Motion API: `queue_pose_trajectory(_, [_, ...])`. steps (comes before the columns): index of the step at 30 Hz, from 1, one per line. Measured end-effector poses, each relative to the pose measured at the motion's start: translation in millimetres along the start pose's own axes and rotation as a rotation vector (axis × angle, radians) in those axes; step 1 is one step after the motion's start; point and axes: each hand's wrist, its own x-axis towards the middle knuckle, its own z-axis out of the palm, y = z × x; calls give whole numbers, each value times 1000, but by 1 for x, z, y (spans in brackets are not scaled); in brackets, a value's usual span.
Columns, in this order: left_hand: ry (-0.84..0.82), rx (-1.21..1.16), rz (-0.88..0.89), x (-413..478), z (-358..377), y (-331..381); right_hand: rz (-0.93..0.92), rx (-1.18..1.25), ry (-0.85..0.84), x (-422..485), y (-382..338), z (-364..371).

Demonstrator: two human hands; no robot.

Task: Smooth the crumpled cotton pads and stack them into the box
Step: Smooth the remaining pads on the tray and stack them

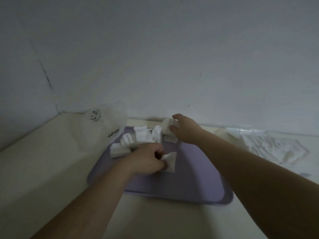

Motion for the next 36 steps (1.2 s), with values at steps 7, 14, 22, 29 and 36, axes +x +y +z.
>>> queue_pose_trajectory(7, [13,-95,-4,-1,0,-5,58,97,1,12,16,-1])
queue_pose_trajectory(14, [1,-174,14,-5,0,-7,-13,20,-54,-11,17,-16])
queue_pose_trajectory(22, [-16,-280,-38,-3,-1,0,93,259,-65,-53,35,-54])
queue_pose_trajectory(29, [21,-367,-31,-8,6,1,73,944,171,-102,49,-37])
queue_pose_trajectory(36, [97,-637,70,-13,20,13,168,1159,146,-114,60,-4])
